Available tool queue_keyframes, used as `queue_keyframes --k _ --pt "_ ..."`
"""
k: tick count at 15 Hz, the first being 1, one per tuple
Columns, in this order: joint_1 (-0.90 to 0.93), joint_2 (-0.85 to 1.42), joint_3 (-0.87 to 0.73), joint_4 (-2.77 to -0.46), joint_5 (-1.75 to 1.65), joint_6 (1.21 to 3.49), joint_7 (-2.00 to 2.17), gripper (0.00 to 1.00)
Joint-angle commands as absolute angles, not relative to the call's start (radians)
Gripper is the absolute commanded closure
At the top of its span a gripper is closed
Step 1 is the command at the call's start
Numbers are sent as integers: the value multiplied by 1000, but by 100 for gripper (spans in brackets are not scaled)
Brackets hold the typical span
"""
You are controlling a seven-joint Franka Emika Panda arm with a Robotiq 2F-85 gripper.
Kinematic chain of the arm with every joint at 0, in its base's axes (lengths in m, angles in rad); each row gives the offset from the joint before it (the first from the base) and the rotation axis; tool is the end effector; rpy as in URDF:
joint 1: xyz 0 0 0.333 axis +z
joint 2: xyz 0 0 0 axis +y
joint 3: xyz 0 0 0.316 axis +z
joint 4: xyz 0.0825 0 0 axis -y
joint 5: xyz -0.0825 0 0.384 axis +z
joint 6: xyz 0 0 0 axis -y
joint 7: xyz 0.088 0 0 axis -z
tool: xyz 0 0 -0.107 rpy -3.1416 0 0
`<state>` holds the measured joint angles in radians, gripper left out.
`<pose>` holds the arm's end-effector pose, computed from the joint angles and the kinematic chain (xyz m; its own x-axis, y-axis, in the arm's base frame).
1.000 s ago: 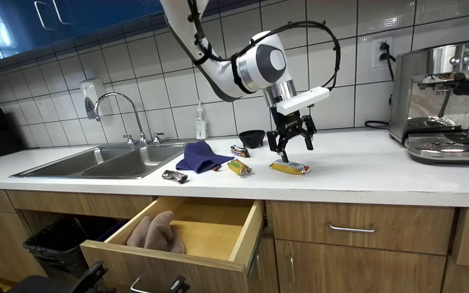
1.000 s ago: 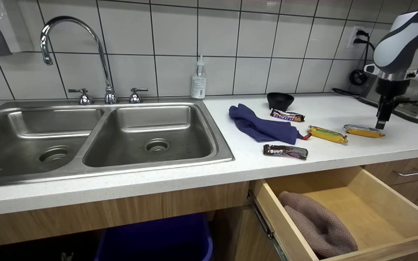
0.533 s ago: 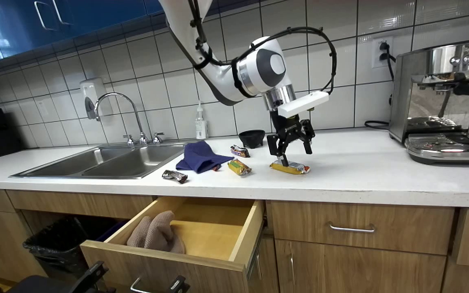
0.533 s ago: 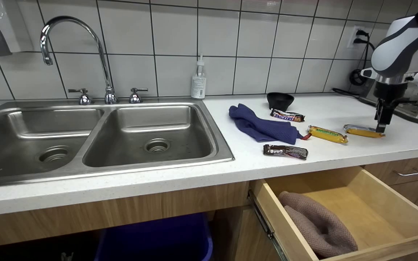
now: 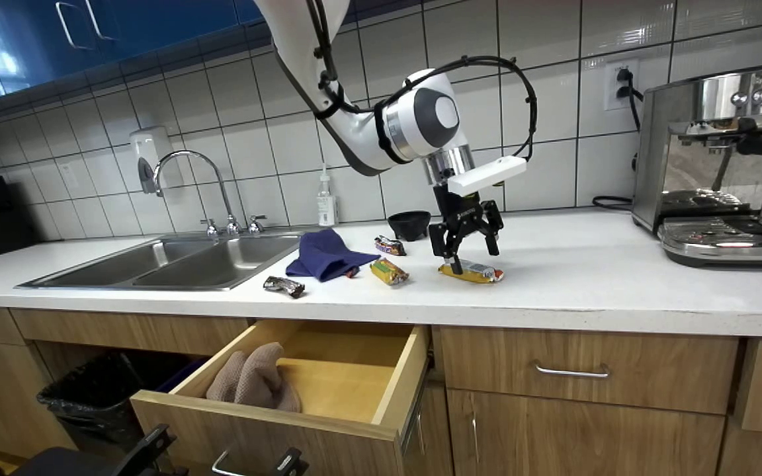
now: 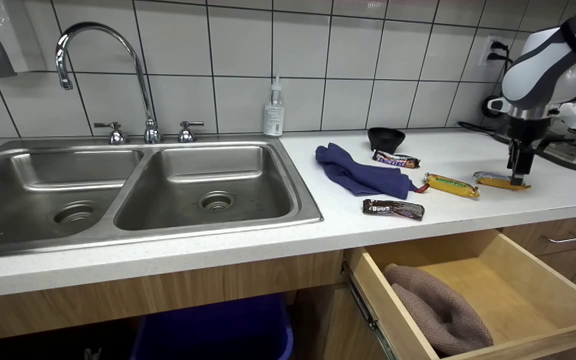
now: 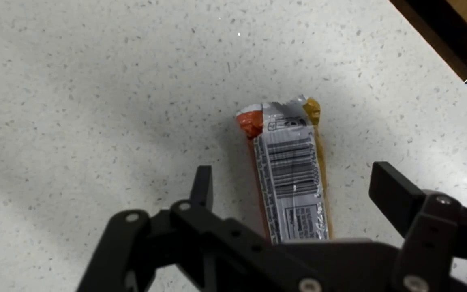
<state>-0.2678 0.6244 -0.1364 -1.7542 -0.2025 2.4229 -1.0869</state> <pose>0.6188 -0.2568 0.2211 0.6503 0.7380 -0.1801 0.7593 -0.6389 0.1239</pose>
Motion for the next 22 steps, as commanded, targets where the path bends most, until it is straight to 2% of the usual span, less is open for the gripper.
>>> queue_keyframes --k 1,7,8,10,16,22 --pt "-286 656 -108 -1690 -212 2368 -1121 0" --pt "-285 682 -98 -1654 -209 2339 -1118 0" --pt "-286 686 -96 -1650 -208 2336 -1119 25" --pt "-287 691 -94 -1640 -207 2329 -1118 34" --pt "-286 693 -95 -1630 -209 2327 -1117 81" --pt "-282 657 -97 -1662 -201 2362 -1089 82"
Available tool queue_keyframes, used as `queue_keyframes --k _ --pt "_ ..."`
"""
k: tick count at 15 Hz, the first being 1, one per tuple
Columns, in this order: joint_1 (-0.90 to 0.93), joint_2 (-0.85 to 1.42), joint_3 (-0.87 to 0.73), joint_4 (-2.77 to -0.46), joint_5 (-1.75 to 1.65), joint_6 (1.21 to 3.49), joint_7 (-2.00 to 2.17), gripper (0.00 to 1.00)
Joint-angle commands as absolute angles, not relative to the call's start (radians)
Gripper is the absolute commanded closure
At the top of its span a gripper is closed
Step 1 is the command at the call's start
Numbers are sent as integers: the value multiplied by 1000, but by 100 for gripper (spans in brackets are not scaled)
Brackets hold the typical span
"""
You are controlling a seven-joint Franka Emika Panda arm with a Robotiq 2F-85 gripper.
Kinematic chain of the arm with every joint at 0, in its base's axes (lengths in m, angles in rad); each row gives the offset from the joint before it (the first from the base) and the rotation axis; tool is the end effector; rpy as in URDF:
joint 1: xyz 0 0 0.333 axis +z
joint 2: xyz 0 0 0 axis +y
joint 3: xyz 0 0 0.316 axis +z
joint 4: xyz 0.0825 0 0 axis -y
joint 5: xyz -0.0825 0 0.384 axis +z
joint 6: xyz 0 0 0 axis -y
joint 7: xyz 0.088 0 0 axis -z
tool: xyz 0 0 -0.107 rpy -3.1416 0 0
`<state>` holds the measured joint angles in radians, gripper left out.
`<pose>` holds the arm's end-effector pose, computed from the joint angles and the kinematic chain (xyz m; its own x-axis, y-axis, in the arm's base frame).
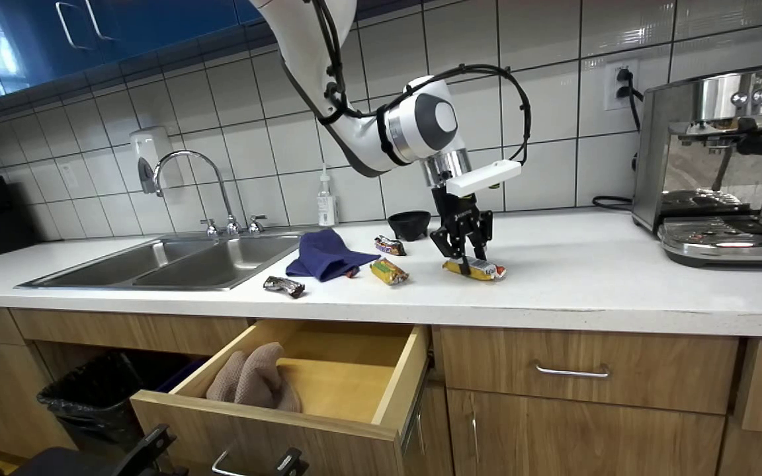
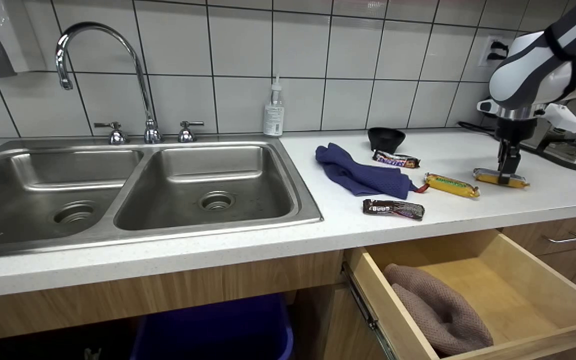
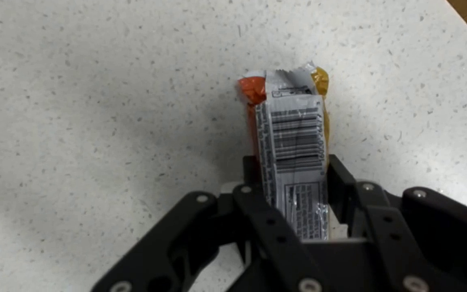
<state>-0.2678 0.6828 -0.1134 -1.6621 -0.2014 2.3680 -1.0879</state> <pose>0.6398 -0.2494 0.2145 0.6367 0.7483 -0.1861 0.7701 -0.6294 0.1039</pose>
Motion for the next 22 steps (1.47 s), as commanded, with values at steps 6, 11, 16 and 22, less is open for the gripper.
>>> queue_keyframes --k 6,11,16,22 --pt "-274 602 -95 -1713 -186 2371 -1058 82" --pt "-254 539 -92 -1796 -191 2392 -1017 82" --pt "-225 452 -92 -1933 -208 2435 -978 82" --pt "-199 337 -98 -2119 -220 2501 -938 82"
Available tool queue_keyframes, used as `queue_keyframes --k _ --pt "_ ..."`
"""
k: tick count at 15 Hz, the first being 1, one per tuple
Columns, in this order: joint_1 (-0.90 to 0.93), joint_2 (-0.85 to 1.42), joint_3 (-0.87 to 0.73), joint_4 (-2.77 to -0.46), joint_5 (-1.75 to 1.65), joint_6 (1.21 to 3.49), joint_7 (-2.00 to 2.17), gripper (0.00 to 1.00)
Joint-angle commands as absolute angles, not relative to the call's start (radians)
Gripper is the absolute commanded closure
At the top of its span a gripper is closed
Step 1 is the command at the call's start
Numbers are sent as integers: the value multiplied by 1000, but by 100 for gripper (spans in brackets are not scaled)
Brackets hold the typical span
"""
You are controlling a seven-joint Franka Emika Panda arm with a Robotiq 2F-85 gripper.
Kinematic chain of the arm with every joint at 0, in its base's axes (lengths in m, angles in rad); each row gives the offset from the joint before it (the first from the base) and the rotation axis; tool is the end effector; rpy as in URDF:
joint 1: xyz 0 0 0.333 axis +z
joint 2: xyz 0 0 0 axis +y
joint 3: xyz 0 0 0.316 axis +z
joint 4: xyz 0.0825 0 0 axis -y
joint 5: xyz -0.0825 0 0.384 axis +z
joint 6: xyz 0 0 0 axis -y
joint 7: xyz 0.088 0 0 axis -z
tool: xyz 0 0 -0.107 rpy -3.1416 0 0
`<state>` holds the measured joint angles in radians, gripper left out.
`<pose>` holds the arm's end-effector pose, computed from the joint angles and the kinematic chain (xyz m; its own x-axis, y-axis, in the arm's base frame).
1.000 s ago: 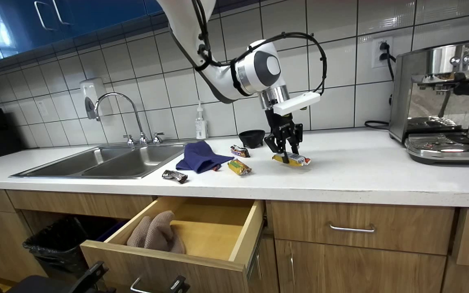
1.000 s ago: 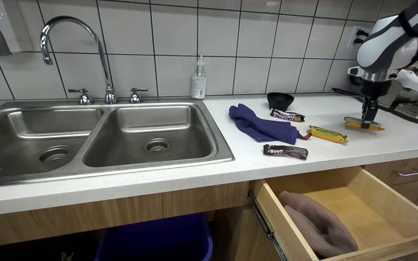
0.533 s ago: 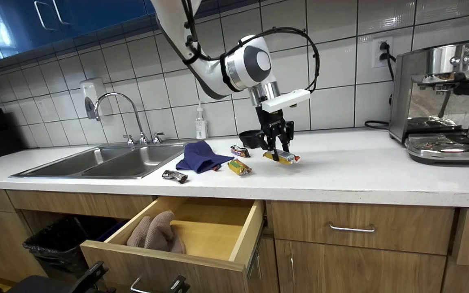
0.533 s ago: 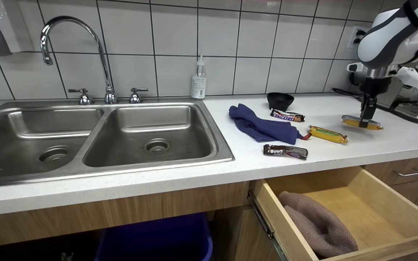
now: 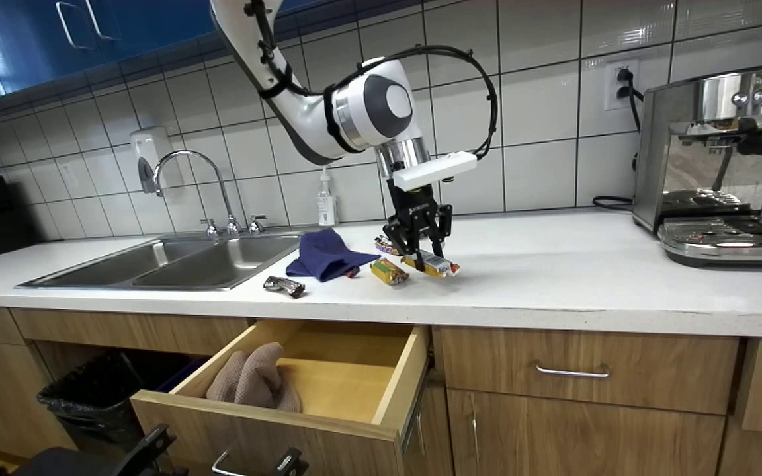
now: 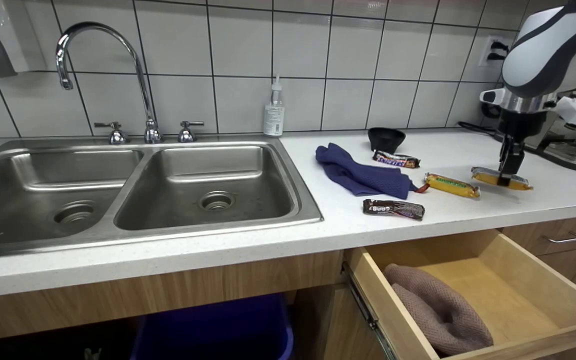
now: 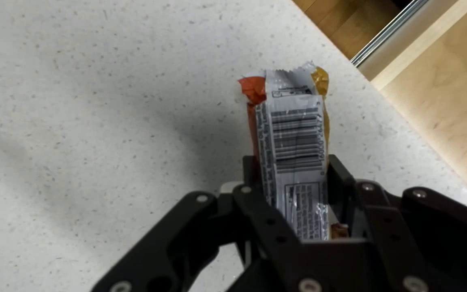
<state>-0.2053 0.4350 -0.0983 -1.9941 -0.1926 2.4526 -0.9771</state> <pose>0.5847 -0.1812 0.2445 0.6735 0.7273 -0.1320 0.7391 -0.6660 0.1010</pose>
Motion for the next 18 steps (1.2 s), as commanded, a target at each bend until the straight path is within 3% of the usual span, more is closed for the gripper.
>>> queue_keyframes --k 1,18 --pt "-196 316 -101 -2151 -228 2515 -935 82" --pt "-176 32 -134 -2578 -374 2601 -939 82"
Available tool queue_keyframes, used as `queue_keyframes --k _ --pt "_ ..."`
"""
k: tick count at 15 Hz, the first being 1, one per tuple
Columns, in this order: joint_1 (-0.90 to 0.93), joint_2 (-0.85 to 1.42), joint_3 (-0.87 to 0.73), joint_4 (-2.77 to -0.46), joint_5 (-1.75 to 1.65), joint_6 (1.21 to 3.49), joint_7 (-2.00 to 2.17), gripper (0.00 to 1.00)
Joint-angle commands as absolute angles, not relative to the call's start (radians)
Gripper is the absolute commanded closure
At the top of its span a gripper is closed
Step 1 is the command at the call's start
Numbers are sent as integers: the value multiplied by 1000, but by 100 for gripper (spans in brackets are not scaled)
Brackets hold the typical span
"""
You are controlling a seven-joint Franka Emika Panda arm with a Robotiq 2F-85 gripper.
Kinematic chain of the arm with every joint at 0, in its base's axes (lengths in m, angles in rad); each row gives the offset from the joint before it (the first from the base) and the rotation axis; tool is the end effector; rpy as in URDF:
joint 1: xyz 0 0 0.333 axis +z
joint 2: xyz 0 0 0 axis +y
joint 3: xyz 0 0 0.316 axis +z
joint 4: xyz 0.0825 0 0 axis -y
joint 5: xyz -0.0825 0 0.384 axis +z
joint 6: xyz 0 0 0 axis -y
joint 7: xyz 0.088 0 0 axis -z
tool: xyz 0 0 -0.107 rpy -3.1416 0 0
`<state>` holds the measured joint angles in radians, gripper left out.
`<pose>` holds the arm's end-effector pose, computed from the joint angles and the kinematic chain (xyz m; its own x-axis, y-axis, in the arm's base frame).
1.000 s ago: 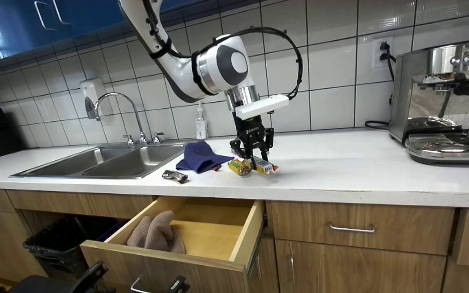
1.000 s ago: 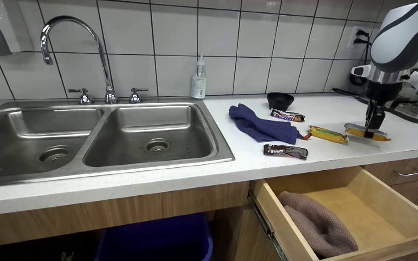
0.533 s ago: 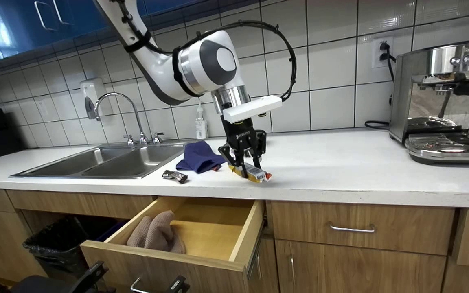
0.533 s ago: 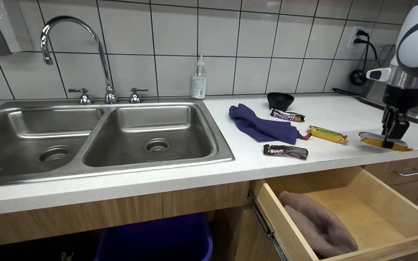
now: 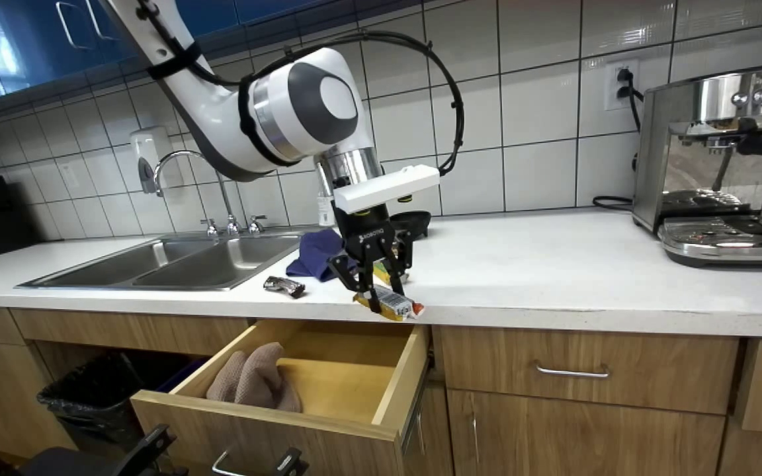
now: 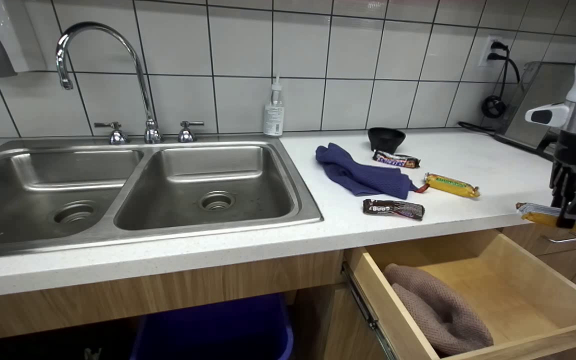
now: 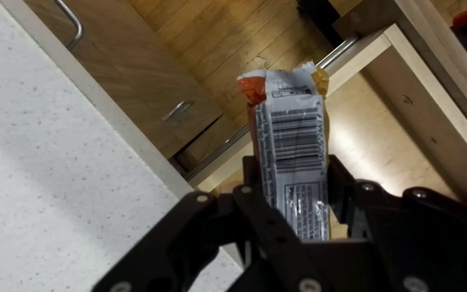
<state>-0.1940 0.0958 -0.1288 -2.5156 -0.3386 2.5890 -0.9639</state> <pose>0.4403 -0.1416 0.2409 0.5909 0.7873 -0.1759 0.8049 -0.5902 0.0618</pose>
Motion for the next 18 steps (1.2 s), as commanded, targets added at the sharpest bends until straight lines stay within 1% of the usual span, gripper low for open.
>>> queue_keyframes --k 1,8,18 --pt "-171 28 -132 -2586 -377 2599 -937 82" --pt "-125 43 -117 -2602 -390 2592 -925 82" --pt "-74 140 -94 -2564 -398 2600 -887 82"
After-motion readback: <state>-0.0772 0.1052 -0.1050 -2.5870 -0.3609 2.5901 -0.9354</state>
